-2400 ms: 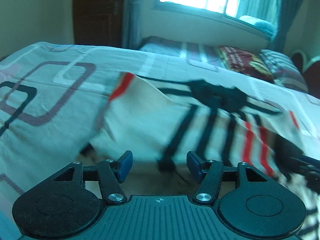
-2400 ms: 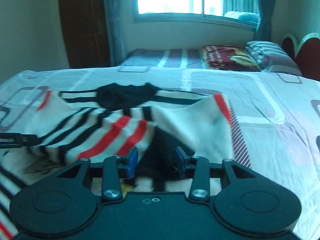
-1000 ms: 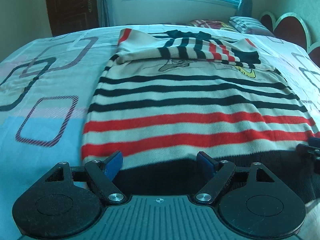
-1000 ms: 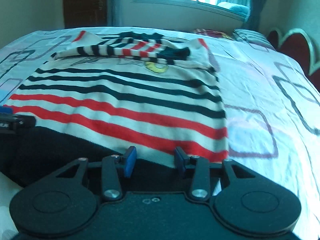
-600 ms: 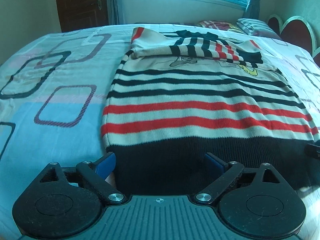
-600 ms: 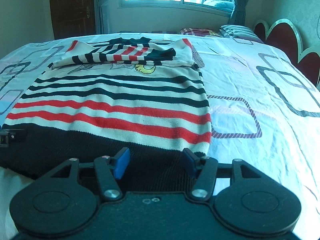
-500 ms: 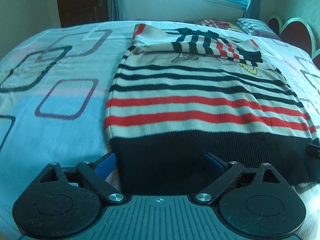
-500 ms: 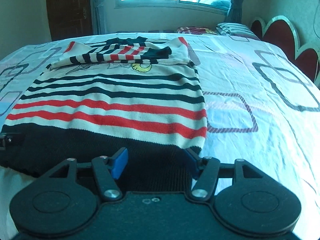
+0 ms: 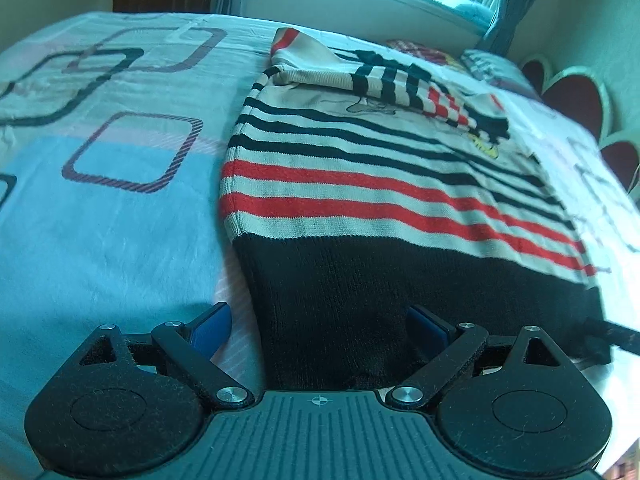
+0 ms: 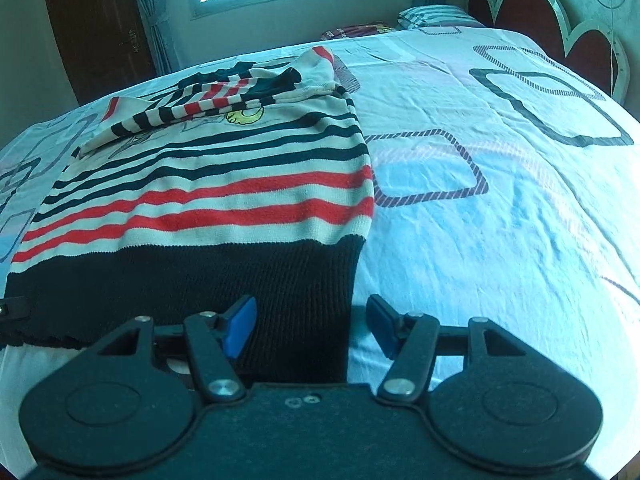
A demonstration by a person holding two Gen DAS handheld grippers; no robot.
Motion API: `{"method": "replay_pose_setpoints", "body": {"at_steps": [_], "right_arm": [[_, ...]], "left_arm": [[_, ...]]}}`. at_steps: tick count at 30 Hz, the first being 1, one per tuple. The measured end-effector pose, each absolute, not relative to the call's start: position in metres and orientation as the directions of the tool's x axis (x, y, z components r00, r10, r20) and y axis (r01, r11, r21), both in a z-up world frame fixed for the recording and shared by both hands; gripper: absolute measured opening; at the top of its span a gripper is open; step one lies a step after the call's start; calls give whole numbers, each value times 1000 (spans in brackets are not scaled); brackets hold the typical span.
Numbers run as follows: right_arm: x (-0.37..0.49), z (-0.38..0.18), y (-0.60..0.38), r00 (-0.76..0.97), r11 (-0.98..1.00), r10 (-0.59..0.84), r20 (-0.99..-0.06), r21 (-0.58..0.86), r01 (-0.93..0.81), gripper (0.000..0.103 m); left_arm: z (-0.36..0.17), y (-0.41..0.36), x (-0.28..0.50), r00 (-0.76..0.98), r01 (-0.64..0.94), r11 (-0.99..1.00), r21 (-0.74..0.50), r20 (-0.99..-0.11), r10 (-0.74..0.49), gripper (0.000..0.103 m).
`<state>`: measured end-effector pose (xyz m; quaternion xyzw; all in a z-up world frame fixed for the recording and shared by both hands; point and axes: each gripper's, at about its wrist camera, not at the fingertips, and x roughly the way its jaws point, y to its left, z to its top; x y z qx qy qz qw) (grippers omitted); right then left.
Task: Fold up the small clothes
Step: 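Open both grippers and lift them away from the folded sweater, then grasp the black ribbed hem band with both grippers, then lift the held hem and carry it over toward the folded collar end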
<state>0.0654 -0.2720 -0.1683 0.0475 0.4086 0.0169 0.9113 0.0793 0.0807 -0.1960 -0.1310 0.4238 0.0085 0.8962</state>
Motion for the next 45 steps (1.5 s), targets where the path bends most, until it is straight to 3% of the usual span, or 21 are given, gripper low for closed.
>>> {"method": "replay_pose_setpoints", "body": {"at_steps": [2,4,6,9,11,20,22,25,27,36,45], "right_arm": [[65,-169,-273,665,994,73,-743,110,15,58],[65,-168,-274,664,991,83,-743,129,20,52],[65,-167,-276,662,990,89,-744,140,24,48],[65,-167,-279,656,987,102,-748,157,26,44],[65,-167,-279,652,986,108,-751,163,25,41],[71,-168,-276,645,989,101,-758,148,19,39],[69,-168,-276,637,989,110,-763,147,4,23],[70,-166,-280,623,981,153,-767,192,-4,12],[70,-162,-282,631,972,183,-754,235,-1,11],[96,-122,-284,741,939,258,-620,343,-41,11],[183,-92,-282,825,925,263,-500,374,-69,11]], "left_arm": [[-196,85,76,649,-123,953,-275,-750,-133,90],[-196,89,73,655,-131,942,-309,-740,-152,57],[-197,95,73,652,-138,927,-349,-737,-180,38],[-201,106,73,649,-145,895,-423,-723,-236,36],[-203,108,74,639,-136,895,-425,-728,-249,18],[-206,107,87,627,-129,891,-435,-732,-266,16],[-205,106,86,629,-113,896,-430,-729,-271,16],[-203,108,85,633,-99,895,-436,-721,-281,15],[-199,108,85,647,-86,895,-438,-707,-284,10],[-158,106,112,739,-11,903,-429,-612,-282,10],[-122,105,200,813,-33,902,-431,-536,-227,10]]}}
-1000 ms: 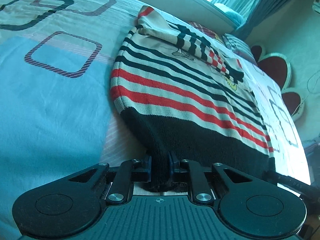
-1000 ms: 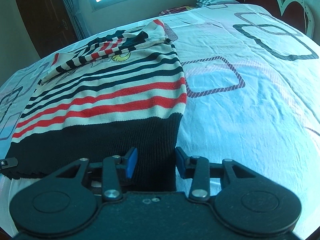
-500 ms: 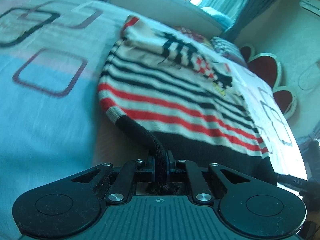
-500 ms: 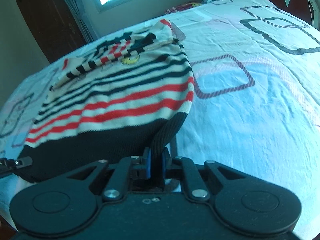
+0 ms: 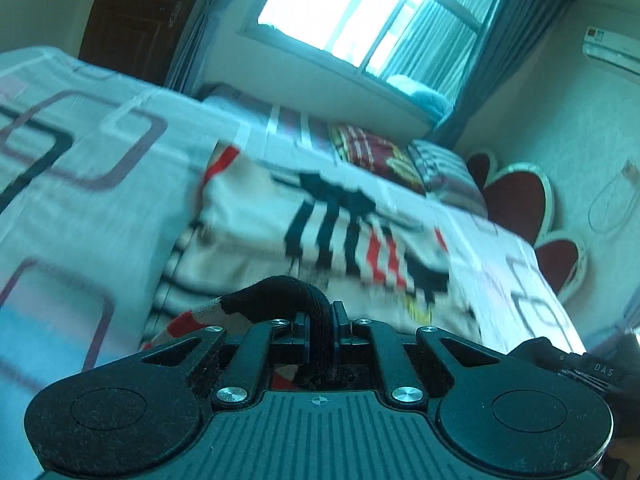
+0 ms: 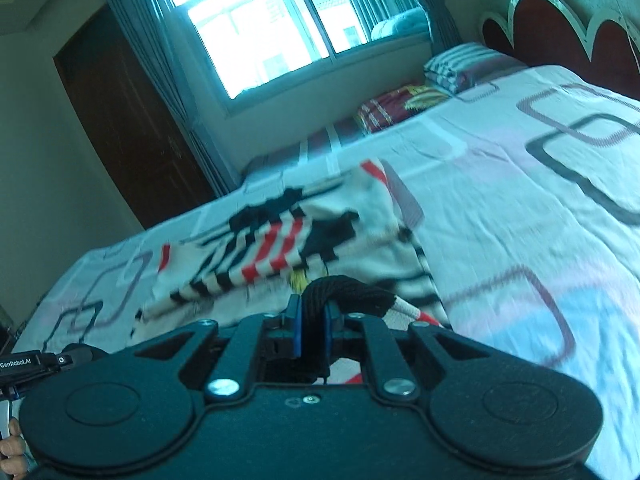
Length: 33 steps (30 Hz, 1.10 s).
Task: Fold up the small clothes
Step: 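Lift the held hem and carry it over toward the folded collar end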
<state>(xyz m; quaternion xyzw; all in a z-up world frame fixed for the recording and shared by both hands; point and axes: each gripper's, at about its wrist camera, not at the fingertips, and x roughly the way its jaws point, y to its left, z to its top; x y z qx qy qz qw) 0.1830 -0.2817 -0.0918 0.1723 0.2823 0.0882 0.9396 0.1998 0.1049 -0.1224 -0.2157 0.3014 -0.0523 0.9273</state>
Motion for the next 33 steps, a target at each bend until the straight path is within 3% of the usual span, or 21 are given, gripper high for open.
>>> {"method": "replay_pose_setpoints", "body": {"at_steps": [11,18,22,29,30,32,33], "right_arm": [[344,-98,-282,845,914,262,-466,402,-61,10],[432,-127,-296,804,898,259,-536,441,5,10],[467,-158,-293,740,895,255,-622,442,63,12],[496,-171,-286,731,909,235,-641,411,68,16],[498,-170,-288,728,900,246,-640,429,73,19],[497,-167,-295,742,867,279,-610,492,79,29],[495,-161,-299,761,862,274,-588,500,76,45]], "left_arm": [[-114,93,351,837,-72,919,-387,-525,-155,10],[-137,104,442,799,-191,910,-368,-597,-74,10],[-162,109,475,753,-273,894,-356,-657,-32,10],[-171,118,504,718,-281,884,-373,-693,-64,13],[-171,121,507,712,-285,875,-391,-698,-80,22],[-167,127,504,722,-298,866,-402,-689,-71,68],[-162,130,500,741,-312,868,-386,-671,-33,103]]}}
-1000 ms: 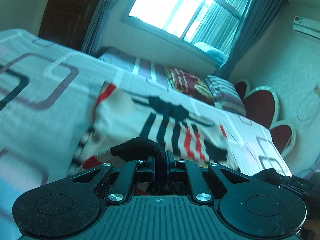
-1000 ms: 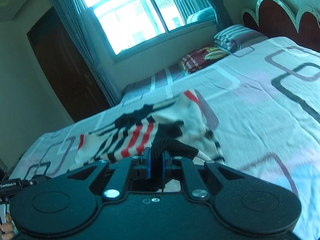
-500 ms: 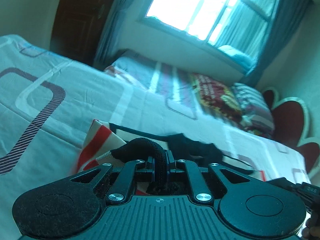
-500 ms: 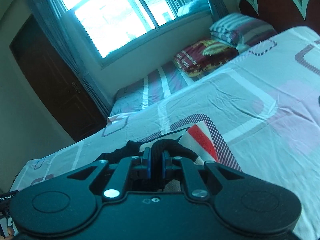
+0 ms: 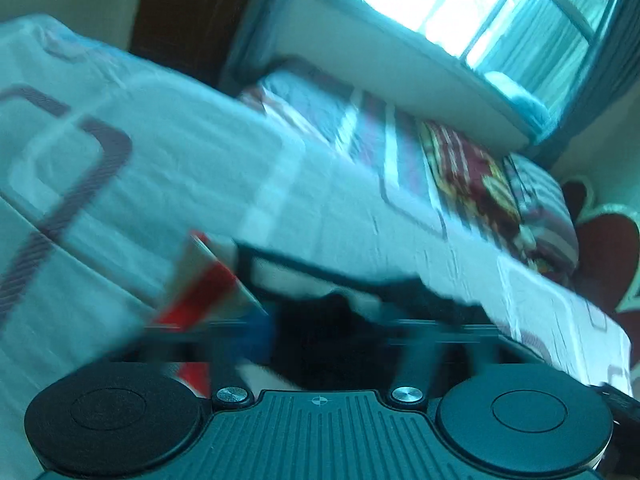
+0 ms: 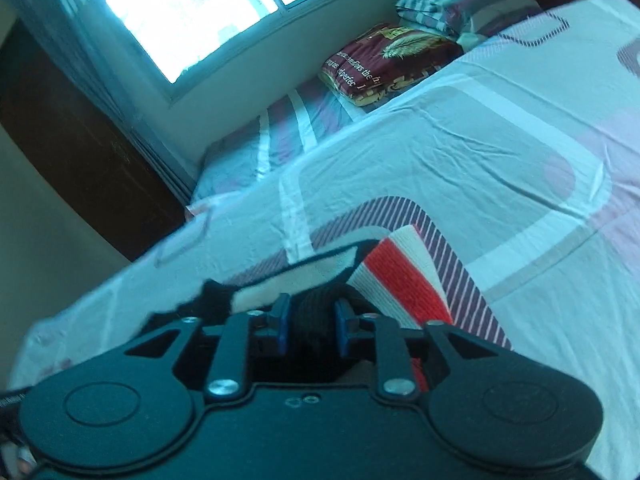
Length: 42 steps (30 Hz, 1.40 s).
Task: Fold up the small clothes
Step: 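Lift the held hem and carry it over toward the folded collar end, then lay the hem onto the collar end and open both grippers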
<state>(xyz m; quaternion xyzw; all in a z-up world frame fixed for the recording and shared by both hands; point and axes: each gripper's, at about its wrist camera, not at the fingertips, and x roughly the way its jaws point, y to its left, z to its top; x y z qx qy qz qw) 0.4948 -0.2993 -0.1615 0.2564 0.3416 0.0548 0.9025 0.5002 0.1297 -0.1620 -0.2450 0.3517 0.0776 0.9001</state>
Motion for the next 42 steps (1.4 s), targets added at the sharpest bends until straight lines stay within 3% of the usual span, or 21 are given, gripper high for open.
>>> {"method": "replay_pose_setpoints", "body": {"at_steps": [1,2,3,4,5,8,9,11,12,13,14,16,19,25,27,33,35,36,37,39,42], "right_arm": [[492,-157,-301,781,871,246,-574,484,81,67],[490,-150,-304,798,886,214,-563,457,84,72],[491,-146,-304,803,899,210,-558,432,65,64],[490,-144,-302,799,914,210,-563,402,43,48],[490,-143,-297,794,933,197,-575,358,27,45],[487,-147,-280,789,985,129,-600,170,-31,51],[488,-151,-276,782,991,112,-613,126,-44,59],[490,-158,-269,768,992,127,-628,96,-85,54],[491,-161,-264,760,991,137,-635,87,-105,44],[492,-163,-259,754,990,136,-643,74,-116,36],[493,-165,-255,749,990,139,-648,66,-126,32],[495,-167,-248,743,989,132,-657,40,-140,11],[494,-167,-247,774,991,64,-630,-54,-125,5],[502,-173,-255,780,994,8,-626,-83,-77,8],[496,-165,-262,786,998,42,-617,-2,-55,24],[459,-137,-242,792,983,178,-584,67,-171,25],[449,-136,-223,767,970,235,-597,91,-226,25],[445,-137,-213,755,963,260,-602,106,-246,25],[441,-139,-204,742,957,280,-609,117,-266,25],[438,-142,-187,729,949,298,-617,109,-296,25],[438,-149,-172,729,951,281,-624,80,-298,24]], "left_arm": [[-156,132,494,770,-327,871,-368,-638,20,103],[-151,134,491,786,-323,877,-357,-618,38,103],[-150,137,492,778,-316,882,-350,-627,30,103],[-152,139,493,767,-309,885,-349,-641,15,103],[-153,139,493,762,-303,891,-339,-648,13,103],[-160,131,488,750,-261,934,-245,-661,36,102],[-164,127,489,740,-243,945,-217,-672,36,102],[-171,121,492,721,-226,958,-175,-692,44,102],[-175,118,494,714,-219,963,-159,-699,47,89],[-179,113,496,702,-215,966,-142,-711,52,68],[-183,110,498,686,-218,968,-124,-725,62,61],[-186,106,496,693,-231,970,-79,-713,107,48],[-185,109,493,706,-265,962,-62,-692,150,33],[-187,110,487,724,-313,948,-54,-660,202,33],[-180,109,478,738,-328,942,-78,-643,204,33],[-159,82,451,776,-212,974,-86,-620,114,34],[-159,65,448,763,-157,984,-82,-643,68,50],[-159,57,446,762,-138,987,-80,-646,54,71],[-159,50,443,770,-131,989,-71,-635,56,82],[-157,37,438,790,-118,992,-33,-608,74,83],[-164,31,447,764,-115,993,-6,-639,85,83]]}}
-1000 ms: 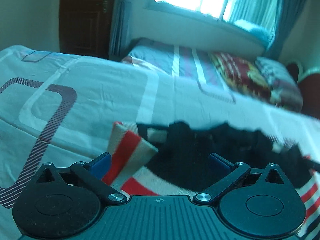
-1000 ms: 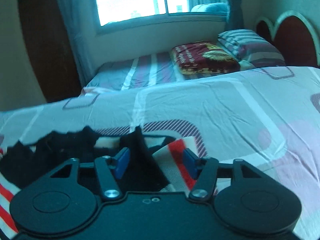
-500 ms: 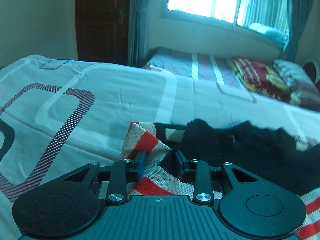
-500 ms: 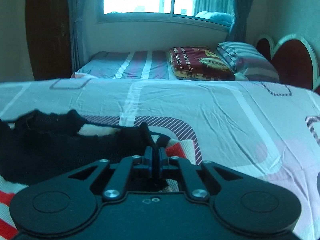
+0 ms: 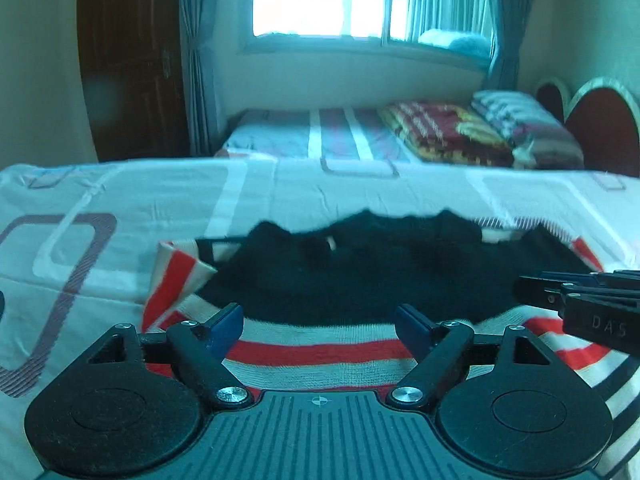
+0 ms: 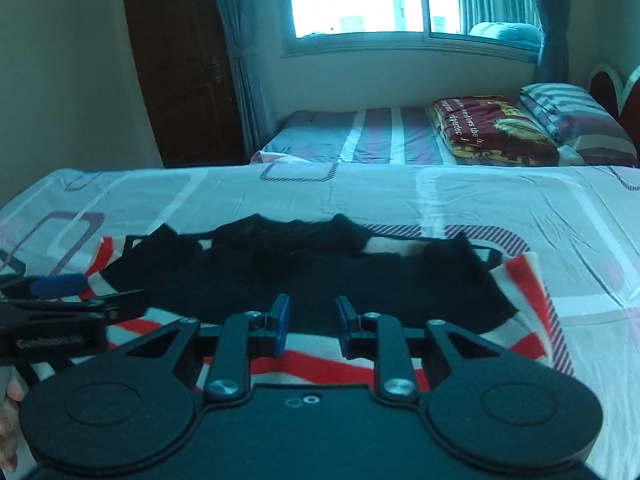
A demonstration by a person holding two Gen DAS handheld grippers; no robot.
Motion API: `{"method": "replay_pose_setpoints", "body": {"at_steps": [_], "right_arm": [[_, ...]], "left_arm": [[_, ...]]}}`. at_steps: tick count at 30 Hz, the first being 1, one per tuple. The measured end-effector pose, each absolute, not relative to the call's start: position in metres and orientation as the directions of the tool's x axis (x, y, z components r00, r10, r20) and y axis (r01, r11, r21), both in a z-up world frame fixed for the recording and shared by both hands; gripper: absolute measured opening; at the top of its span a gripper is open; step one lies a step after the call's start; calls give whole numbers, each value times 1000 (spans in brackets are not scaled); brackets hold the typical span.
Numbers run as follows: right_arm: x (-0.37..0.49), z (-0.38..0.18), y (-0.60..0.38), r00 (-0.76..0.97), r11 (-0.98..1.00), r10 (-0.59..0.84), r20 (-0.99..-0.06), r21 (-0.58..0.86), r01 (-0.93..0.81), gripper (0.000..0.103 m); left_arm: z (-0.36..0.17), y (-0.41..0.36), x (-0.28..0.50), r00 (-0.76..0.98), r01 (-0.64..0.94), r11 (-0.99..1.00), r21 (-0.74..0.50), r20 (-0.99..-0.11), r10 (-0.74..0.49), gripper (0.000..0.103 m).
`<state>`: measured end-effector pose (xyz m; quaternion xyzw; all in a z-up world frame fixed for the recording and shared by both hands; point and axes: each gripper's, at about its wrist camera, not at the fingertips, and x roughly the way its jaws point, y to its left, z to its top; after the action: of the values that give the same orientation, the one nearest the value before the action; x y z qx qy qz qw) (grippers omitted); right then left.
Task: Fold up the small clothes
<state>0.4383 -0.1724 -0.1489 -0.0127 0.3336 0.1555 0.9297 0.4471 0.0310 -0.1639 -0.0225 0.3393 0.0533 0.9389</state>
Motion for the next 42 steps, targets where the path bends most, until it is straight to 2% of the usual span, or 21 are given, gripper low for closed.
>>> {"method": "replay_pose_setpoints", "body": {"at_steps": [3,4,6,9,11,15,18,20,21,22,30,36,37,38,42], "right_arm": [[444,-162,-175,732,966,230,-642,58,-252,25],[447,-169,-179,728,972,197,-657,35,-232,25],[448,-179,-192,739,976,188,-647,36,-217,24],[448,-180,-210,748,981,186,-637,74,-181,20],[448,-181,-218,758,986,155,-634,57,-154,13],[450,-184,-228,754,986,168,-635,100,-136,9],[450,-183,-223,752,988,151,-642,82,-129,9],[448,-176,-220,747,986,164,-644,103,-128,15],[444,-171,-219,751,984,178,-636,122,-129,23],[439,-167,-216,757,982,187,-626,129,-136,25],[389,-147,-177,748,959,281,-601,147,-242,24],[380,-156,-165,738,972,217,-639,68,-227,23],[377,-161,-167,738,976,191,-647,42,-215,23],[377,-166,-170,734,979,163,-659,19,-201,23],[377,-175,-194,747,987,146,-649,50,-150,23]], "left_arm": [[-184,43,458,706,-167,986,-22,-701,104,83],[-189,48,457,709,-163,986,-32,-699,95,89],[-193,47,453,721,-152,988,3,-683,113,91],[-193,51,450,722,-149,989,0,-683,109,92],[-192,52,448,721,-150,989,8,-684,115,92],[-190,62,442,715,-165,986,21,-686,135,92],[-187,67,442,707,-188,982,28,-691,154,92],[-181,66,438,703,-204,978,47,-689,180,92],[-177,64,434,707,-206,977,55,-682,188,92],[-173,62,429,716,-203,977,59,-672,189,92],[-159,29,403,762,-50,999,15,-646,48,92],[-176,30,399,732,-40,999,8,-681,35,93],[-179,33,396,736,-45,999,9,-676,39,101],[-181,35,394,734,-57,998,25,-677,59,103],[-185,45,388,730,-37,999,6,-682,31,103]]}}
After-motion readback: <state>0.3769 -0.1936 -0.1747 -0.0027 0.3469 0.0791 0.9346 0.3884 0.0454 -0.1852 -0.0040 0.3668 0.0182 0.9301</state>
